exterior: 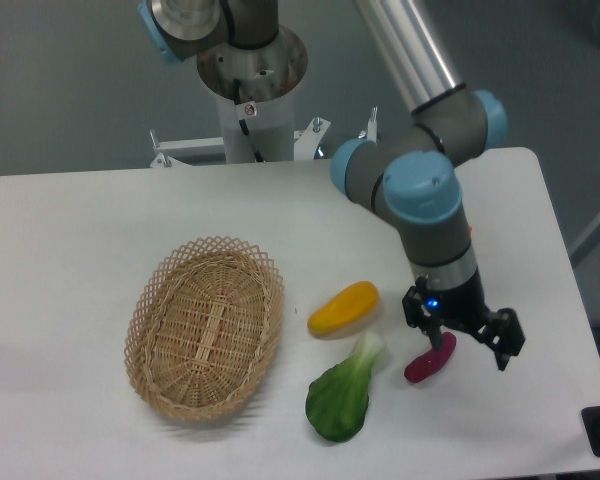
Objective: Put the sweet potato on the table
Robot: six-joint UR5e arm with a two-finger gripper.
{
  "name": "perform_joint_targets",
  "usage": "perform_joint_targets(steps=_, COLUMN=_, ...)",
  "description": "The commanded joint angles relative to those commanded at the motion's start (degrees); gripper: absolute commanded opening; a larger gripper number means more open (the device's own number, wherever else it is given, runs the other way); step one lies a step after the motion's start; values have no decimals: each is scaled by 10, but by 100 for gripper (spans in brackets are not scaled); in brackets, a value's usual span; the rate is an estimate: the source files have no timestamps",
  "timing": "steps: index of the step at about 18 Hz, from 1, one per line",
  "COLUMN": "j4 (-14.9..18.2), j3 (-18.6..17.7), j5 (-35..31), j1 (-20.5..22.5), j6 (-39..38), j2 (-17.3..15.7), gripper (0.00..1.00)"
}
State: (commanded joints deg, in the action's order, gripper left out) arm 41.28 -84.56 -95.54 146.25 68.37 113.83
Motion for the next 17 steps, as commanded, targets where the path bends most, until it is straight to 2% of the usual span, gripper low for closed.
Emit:
perform_joint_targets(steps=3, j4=101, j3=7, j5=4, j1=40, j6=87, j2=-45, gripper=100)
perform_joint_targets(steps=7, j4=175, j3=4, j5=34, j1=97, j6=209, j2=-77, gripper=100)
perform_joint_targets(steps=9, j4=216, j3=4, j5=57, j1=129, j6=316, j2=-88, gripper=100)
perform_joint_targets(steps=11, j4=230, j3=2, j5=98, j1=162, j6=385, j2=-95, gripper=100)
perform_joint_targets(steps=17, j4=226, j3=0, j5=109, j1=168, j6=387, j2=-98, gripper=100)
